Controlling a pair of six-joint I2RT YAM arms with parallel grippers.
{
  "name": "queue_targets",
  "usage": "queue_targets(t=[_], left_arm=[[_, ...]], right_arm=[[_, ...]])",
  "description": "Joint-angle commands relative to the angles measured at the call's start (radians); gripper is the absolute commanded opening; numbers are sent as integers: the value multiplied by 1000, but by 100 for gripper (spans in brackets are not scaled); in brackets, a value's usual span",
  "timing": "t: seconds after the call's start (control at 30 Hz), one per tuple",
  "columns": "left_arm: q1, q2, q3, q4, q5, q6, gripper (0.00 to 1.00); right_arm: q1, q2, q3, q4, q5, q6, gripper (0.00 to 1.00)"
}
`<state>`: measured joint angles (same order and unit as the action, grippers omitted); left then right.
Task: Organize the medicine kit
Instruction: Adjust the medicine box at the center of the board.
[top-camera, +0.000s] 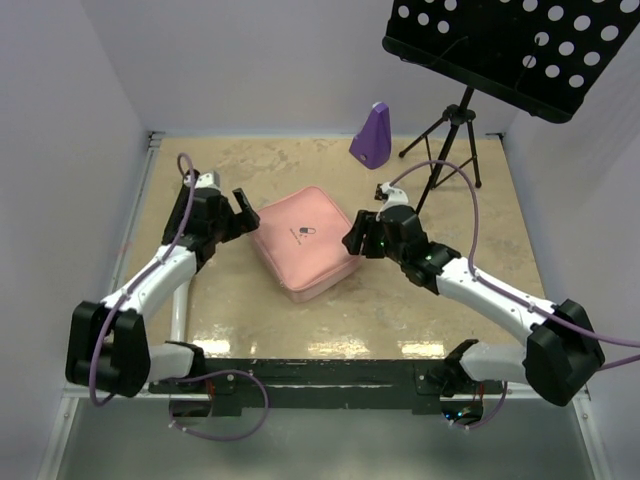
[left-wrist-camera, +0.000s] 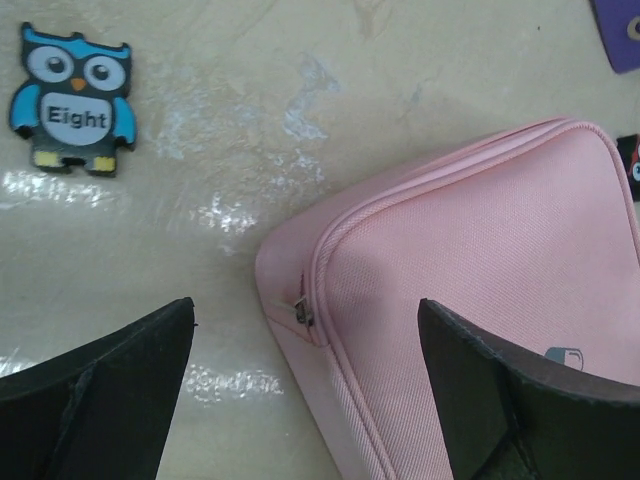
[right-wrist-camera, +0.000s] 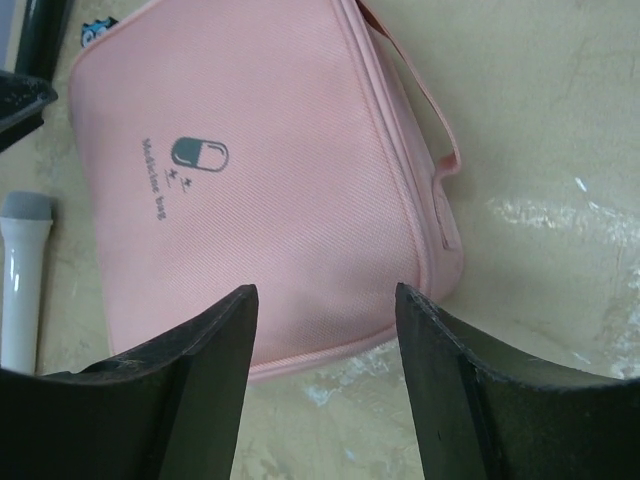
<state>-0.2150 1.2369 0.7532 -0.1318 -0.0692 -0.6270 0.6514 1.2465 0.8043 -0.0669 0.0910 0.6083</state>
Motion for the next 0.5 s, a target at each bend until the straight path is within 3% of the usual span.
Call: queue_targets(t=[0.0, 0.17, 0.47], left_arm=[[3, 123, 115, 87, 141, 95, 97], [3, 177, 100, 179, 264, 81, 87], [3, 118, -46, 290, 397, 66, 66]], right_arm=[[-3, -45, -56, -25, 4, 42, 62], [-2, -29, -122, 35, -86, 64, 61], [-10, 73, -91, 144, -88, 59, 59]])
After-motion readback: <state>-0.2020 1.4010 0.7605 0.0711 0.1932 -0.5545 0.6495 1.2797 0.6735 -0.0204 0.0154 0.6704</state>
